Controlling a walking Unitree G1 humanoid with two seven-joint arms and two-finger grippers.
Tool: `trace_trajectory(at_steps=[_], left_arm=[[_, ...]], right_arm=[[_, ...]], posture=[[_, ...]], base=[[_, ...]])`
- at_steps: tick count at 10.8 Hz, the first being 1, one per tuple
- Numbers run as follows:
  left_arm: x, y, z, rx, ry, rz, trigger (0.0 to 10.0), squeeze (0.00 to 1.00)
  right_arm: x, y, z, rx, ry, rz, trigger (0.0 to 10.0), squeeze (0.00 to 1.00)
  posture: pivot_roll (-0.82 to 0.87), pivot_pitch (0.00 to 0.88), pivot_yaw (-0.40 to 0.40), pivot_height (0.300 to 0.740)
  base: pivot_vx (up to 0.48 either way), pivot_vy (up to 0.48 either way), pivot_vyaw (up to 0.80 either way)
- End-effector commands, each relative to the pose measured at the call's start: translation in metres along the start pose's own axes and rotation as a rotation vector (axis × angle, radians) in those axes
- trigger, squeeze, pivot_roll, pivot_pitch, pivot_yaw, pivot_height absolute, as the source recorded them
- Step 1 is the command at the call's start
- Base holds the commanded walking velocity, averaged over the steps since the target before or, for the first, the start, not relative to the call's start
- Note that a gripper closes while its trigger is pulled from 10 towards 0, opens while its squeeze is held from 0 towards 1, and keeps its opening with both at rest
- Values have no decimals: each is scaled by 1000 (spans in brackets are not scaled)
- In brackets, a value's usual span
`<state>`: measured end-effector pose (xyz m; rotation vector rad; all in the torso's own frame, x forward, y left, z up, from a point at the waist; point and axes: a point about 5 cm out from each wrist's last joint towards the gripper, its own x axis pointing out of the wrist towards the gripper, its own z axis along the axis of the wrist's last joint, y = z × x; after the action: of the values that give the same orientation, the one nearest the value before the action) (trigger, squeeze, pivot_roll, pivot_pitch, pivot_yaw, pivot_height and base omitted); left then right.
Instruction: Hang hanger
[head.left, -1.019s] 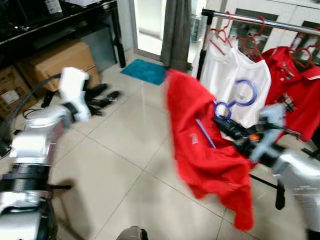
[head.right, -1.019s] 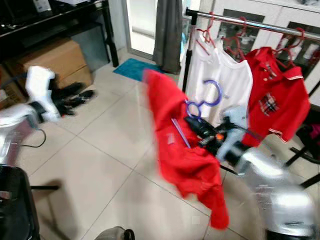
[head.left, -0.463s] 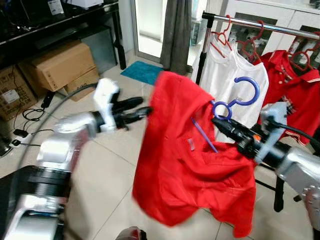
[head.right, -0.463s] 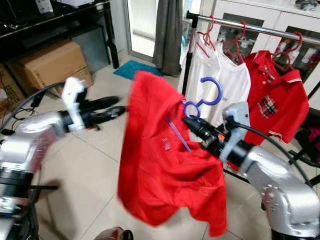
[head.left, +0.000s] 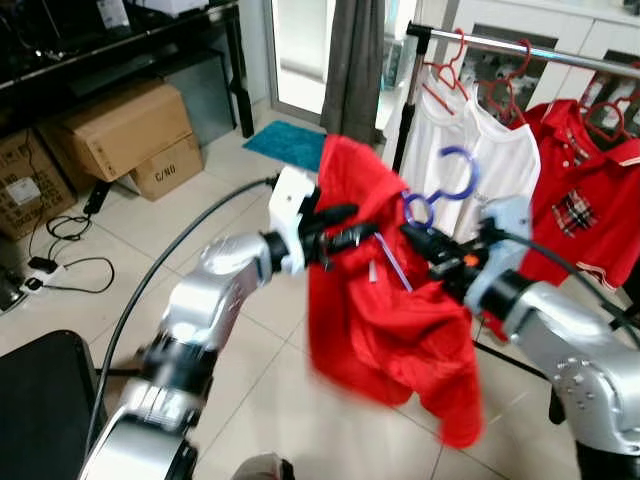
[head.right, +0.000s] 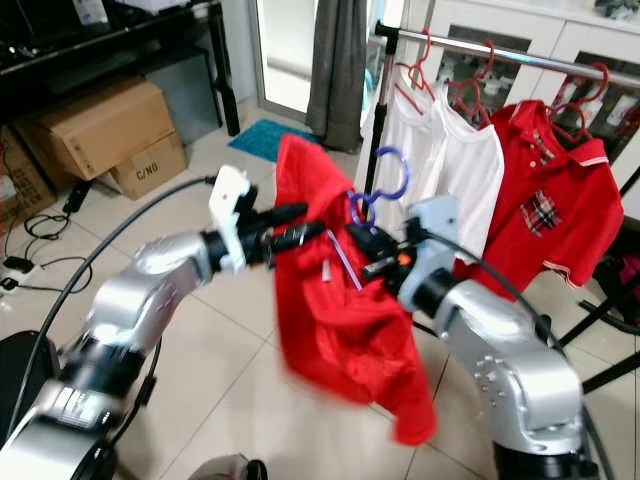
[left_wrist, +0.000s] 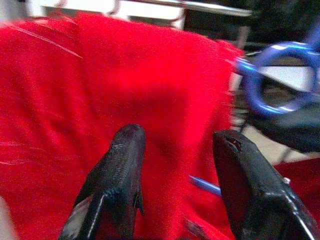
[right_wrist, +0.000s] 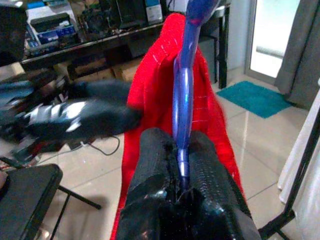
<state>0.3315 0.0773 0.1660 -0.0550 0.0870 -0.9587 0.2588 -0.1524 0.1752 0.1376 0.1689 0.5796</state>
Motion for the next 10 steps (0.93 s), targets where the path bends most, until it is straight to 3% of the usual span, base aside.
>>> trace_trajectory(at_steps=[1, 3, 4, 5, 10], left_arm=[[4, 5, 4, 49, 1, 39, 10000, 0], [11, 6, 8, 143, 4, 39, 10000, 0], [13, 7, 8, 154, -3, 49, 2392, 0], [14, 11, 6, 164, 0, 80, 0, 0], [16, 16, 8, 149, -41, 120, 0, 0]], right_arm=[[0, 8, 9, -24, -33, 19, 0, 0], [1, 13, 7, -17, -24, 19, 0, 0], [2, 14, 6, -15, -24, 19, 0, 0], [2, 15, 6, -11, -23, 19, 0, 0], [3, 15, 2, -19, 10, 14, 0, 0]], posture=[[27, 0, 35, 740], [22, 0, 42, 740], [23, 0, 42, 740], [23, 0, 43, 740], [27, 0, 43, 740]], base=[[0, 0, 0], [0, 0, 0], [0, 0, 0], [0, 0, 0], [0, 0, 0]])
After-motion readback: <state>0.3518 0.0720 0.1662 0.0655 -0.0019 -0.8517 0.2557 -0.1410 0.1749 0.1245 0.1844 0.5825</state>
